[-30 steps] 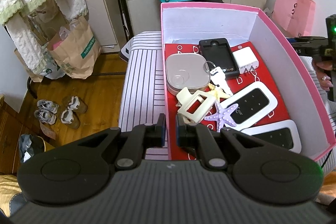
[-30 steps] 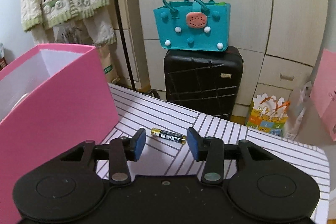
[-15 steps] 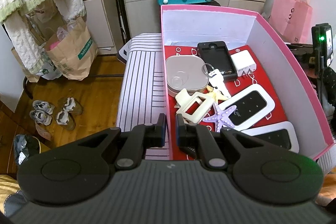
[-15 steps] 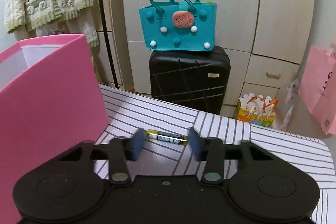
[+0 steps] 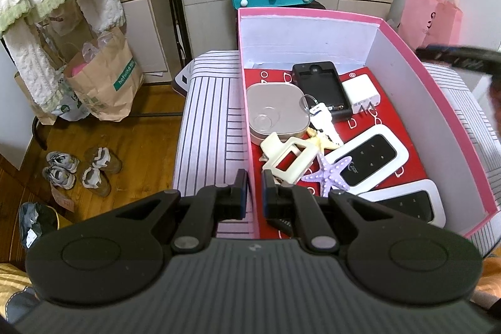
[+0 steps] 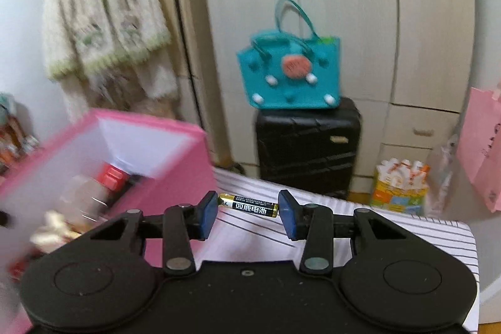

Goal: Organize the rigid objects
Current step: 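Move the right gripper to the last AA battery and grasp it, then carry the AA battery into the box and open the right gripper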

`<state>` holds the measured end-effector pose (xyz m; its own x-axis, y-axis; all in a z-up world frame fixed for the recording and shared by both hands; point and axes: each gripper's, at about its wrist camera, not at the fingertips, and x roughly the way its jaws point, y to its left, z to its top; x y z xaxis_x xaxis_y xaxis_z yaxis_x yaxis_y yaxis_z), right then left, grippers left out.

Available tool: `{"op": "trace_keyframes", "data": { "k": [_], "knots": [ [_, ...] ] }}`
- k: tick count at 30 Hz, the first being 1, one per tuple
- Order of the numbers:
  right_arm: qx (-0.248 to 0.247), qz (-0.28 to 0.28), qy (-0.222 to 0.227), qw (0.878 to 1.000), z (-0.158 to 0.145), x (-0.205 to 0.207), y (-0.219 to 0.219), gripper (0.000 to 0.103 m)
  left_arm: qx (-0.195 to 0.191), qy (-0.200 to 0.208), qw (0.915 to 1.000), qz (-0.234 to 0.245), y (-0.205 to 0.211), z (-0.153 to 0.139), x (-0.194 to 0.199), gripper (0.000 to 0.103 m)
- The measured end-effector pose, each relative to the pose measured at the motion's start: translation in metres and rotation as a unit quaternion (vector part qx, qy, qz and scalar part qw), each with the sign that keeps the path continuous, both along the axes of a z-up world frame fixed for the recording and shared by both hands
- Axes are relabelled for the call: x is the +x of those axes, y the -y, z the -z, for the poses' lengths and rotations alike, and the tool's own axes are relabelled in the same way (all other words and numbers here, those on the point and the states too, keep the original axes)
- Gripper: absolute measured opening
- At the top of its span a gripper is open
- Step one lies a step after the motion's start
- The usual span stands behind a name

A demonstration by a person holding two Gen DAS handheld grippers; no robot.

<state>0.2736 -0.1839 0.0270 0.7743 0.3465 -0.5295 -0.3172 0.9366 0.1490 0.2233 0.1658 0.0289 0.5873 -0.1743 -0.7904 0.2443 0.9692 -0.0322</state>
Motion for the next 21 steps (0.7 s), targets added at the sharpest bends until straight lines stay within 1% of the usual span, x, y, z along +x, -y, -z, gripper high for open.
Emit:
{"op": "trace_keyframes", "data": {
  "k": [4,7,9,12,15,21],
  "knots": [
    [0.043,-0.054,-0.002,0.998,-0.034,-0.016,-0.015,0.047,0.000,0.004,1.0000,0.001,0.000,0.001,-0.002,0.007],
    [0.066,-0.099,-0.022,0.993,-0.047,-0.019,-0.034,0.047,-0.003,0.005,1.0000,0.001,-0.001,0.001,-0.002,0.007],
    [0.074,-0.125,-0.042,0.988,-0.049,-0.016,-0.050,0.047,-0.002,0.006,1.0000,0.002,-0.001,0.002,-0.002,0.007],
    [0.057,-0.152,-0.066,0.984,-0.044,-0.009,-0.077,0.047,0.002,0.008,1.0000,0.003,0.000,0.002,-0.003,0.007],
    [0.032,-0.166,-0.096,0.981,-0.033,0.008,-0.103,0.047,0.002,0.010,1.0000,0.002,0.000,0.002,-0.003,0.007],
    [-0.033,-0.167,-0.138,0.976,-0.005,0.047,-0.132,0.047,-0.007,0.008,0.9999,-0.002,-0.003,0.002,-0.003,0.007]
  ]
}}
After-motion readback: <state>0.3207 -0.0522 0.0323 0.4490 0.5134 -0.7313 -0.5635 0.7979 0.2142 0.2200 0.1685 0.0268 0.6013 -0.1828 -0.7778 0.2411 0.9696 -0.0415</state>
